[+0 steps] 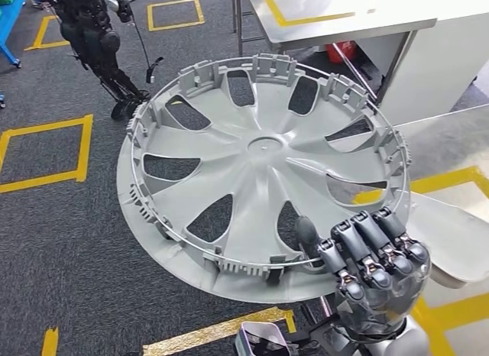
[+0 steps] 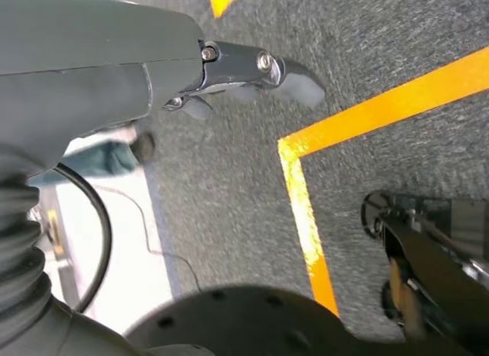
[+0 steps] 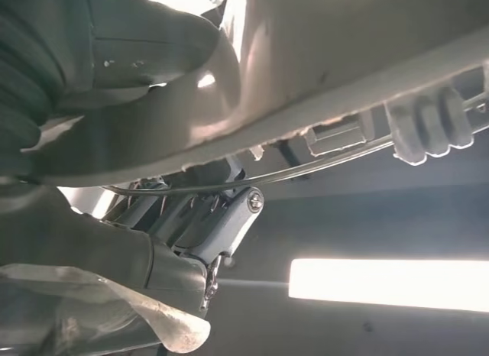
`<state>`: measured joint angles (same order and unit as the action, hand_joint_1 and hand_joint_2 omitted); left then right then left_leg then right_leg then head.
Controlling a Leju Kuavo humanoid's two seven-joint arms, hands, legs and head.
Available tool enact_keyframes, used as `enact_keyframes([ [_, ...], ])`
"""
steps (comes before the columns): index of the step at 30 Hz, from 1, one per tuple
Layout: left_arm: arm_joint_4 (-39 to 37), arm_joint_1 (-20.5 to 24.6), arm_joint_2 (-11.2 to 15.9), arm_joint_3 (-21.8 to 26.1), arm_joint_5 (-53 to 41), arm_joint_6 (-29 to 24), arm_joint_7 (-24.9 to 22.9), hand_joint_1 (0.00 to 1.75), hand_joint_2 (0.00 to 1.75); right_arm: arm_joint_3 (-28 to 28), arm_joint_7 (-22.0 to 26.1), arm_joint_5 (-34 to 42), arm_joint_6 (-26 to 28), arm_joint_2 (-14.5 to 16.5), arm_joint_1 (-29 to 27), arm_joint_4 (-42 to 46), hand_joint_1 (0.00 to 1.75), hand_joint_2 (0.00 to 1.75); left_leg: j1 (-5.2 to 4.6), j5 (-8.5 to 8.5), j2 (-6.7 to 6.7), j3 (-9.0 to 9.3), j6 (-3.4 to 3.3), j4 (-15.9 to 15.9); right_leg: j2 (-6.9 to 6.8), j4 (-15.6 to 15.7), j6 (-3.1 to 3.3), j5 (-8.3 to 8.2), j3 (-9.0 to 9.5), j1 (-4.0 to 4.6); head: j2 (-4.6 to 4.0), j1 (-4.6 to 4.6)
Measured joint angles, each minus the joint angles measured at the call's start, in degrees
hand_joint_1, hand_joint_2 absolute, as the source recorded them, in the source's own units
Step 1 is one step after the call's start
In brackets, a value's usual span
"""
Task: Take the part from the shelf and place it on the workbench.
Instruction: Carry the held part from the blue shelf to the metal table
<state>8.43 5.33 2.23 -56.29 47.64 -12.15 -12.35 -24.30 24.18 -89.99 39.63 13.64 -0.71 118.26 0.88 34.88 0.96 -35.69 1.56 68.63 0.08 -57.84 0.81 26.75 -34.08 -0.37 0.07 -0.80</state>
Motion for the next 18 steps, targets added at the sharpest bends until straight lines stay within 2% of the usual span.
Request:
enact_keyframes([
  [1, 0.0, -0.2, 0.0, 0.1, 0.1, 0.1, -0.1, 0.0, 1.75, 0.0, 0.0, 0.0, 0.0, 0.0, 0.0, -0.2, 1.75, 1.75, 0.0, 1.27, -0.33, -1.7, 0.01, 3.5, 0.7, 0.0, 0.1, 0.01, 0.01, 0.07, 0.0, -0.04],
  [2, 0.0, -0.3, 0.0, 0.1, 0.1, 0.1, -0.2, 0.0, 1.75, -0.1, -0.1, 0.0, 0.0, 0.0, 0.1, -0.3, 1.75, 1.75, 0.0, 1.46, -0.44, -2.75, 0.0, 5.5, 1.45, -0.1, 0.15, 0.01, 0.03, 0.12, 0.0, -0.03],
  [3, 0.0, -0.4, 0.0, 0.2, 0.2, 0.2, -0.2, 0.0, 1.75, -0.1, -0.1, 0.0, 0.0, 0.0, 0.1, -0.5, 1.75, 1.75, 0.01, 0.43, -0.53, -2.84, -0.06, 5.2, 2.25, -0.1, 0.14, 0.02, 0.05, 0.15, 0.01, -0.05],
  [4, 0.0, -0.5, 0.0, 0.3, 0.2, 0.2, -0.3, 0.0, 1.75, -0.1, -0.1, 0.0, 0.0, 0.0, 0.1, -0.6, 1.75, 1.75, 0.03, -1.59, -0.77, -1.94, -0.15, 2.8, 3.06, -0.2, 0.12, 0.03, 0.09, 0.16, 0.01, -0.06],
  [5, 0.0, -0.5, 0.0, 0.4, 0.2, 0.3, -0.3, 0.0, 1.75, -0.1, -0.1, 0.0, 0.0, 0.0, 0.1, -0.7, 1.75, 1.75, 0.12, -3.99, -1.6, -0.42, -0.27, -1.1, 3.79, -0.3, 0.05, 0.06, 0.09, 0.14, 0.01, -0.09],
  [6, 0.0, -0.5, 0.0, 0.4, 0.2, 0.3, -0.3, 0.0, 1.75, -0.1, -0.1, 0.0, 0.0, 0.0, 0.1, -0.7, 1.75, 1.75, 0.28, -5.72, -3.11, 1.09, -0.42, -4.9, 4.45, -0.5, -0.11, 0.1, -0.01, 0.21, 0.01, -0.08],
  [7, 0.0, -0.5, 0.0, 0.5, 0.2, 0.4, -0.3, 0.0, 1.75, -0.1, -0.1, 0.0, 0.0, 0.0, 0.2, -0.8, 1.75, 1.75, 0.42, -6.7, -4.41, 2.22, -0.54, -7.7, 5.11, -0.7, -0.39, 0.07, -0.25, 0.2, 0.0, -0.09],
  [8, -0.1, -0.5, 0.0, 0.5, 0.2, 0.4, -0.3, 0.0, 1.75, -0.1, -0.1, 0.0, 0.0, 0.0, 0.4, -0.8, 1.75, 1.75, 0.47, -6.93, -5.44, 2.79, -0.65, -9.3, 5.73, -0.8, -0.76, 0.0, -0.56, 0.12, 0.0, -0.06],
  [9, -0.1, -0.5, 0.0, 0.5, 0.2, 0.4, -0.3, 0.0, 1.75, -0.1, -0.1, 0.0, 0.0, 0.0, 0.5, -0.9, 1.75, 1.75, 0.42, -6.7, -5.74, 2.93, -0.8, -9.7, 6.35, -0.8, -1.17, -0.14, -0.85, 0.01, 0.01, -0.07],
  [10, -0.1, -0.5, 0.0, 0.5, 0.3, 0.4, -0.3, 0.0, 1.75, -0.1, -0.1, 0.0, 0.0, 0.0, 0.5, -0.9, 1.75, 1.75, 0.38, -6.76, -5.16, 3.01, -1.01, -9.9, 7.02, -0.7, -1.6, -0.3, -1.09, -0.15, 0.01, -0.06],
  [11, -0.1, -0.4, -0.1, 0.5, 0.3, 0.5, -0.4, 0.0, 1.75, -0.1, -0.2, 0.0, 0.0, 0.0, 0.5, -0.9, 1.75, 1.75, 0.39, -6.9, -4.51, 3.12, -1.33, -10.2, 6.89, -0.8, -1.93, -0.27, -1.37, -0.22, 0.01, -0.06],
  [13, -0.1, -0.3, -0.2, 0.5, 0.2, 0.6, -0.4, 0.0, 1.75, -0.1, -0.2, 0.0, 0.0, -0.1, 0.7, -1.0, 1.75, 1.75, 0.54, -7.14, -3.11, 3.37, -2.04, -10.7, 4.35, -3.0, -2.51, 1.09, -2.82, -0.11, 0.01, 0.31],
  [15, -0.1, -0.3, -0.2, 0.5, 0.2, 0.6, -0.4, 0.0, 1.75, -0.1, -0.2, 0.0, 0.0, -0.1, 0.9, -1.2, 1.75, 1.75, 0.42, -7.1, -1.59, 3.48, -2.45, -10.8, 1.14, -9.7, -3.01, 4.35, -6.3, -0.19, 0.01, 0.7],
  [16, -0.1, -0.4, -0.2, 0.5, 0.2, 0.6, -0.4, 0.0, 1.75, -0.1, -0.2, 0.0, 0.0, -0.1, 0.9, -1.3, 1.75, 1.75, 0.34, -7.04, -0.75, 3.49, -2.52, -10.7, 0.52, -13.5, -3.24, 5.77, -8.25, -0.3, 0.01, 0.74],
  [17, -0.1, -0.4, -0.2, 0.5, 0.1, 0.7, -0.4, 0.0, 1.75, -0.1, -0.2, 0.0, 0.0, -0.2, 0.9, -1.4, 1.75, 1.75, 0.3, -6.96, 0.09, 3.51, -2.52, -10.7, 0.25, -16.1, -3.4, 6.4, -9.61, -0.4, 0.0, 0.74],
  [18, -0.1, -0.4, -0.2, 0.5, 0.1, 0.7, -0.4, 0.0, 1.75, -0.1, -0.3, 0.0, 0.0, -0.2, 0.9, -1.5, 1.75, 1.75, 0.28, -6.88, 0.85, 3.54, -2.48, -10.7, 0.06, -16.5, -3.49, 5.94, -9.86, -0.46, 0.0, 0.75],
])
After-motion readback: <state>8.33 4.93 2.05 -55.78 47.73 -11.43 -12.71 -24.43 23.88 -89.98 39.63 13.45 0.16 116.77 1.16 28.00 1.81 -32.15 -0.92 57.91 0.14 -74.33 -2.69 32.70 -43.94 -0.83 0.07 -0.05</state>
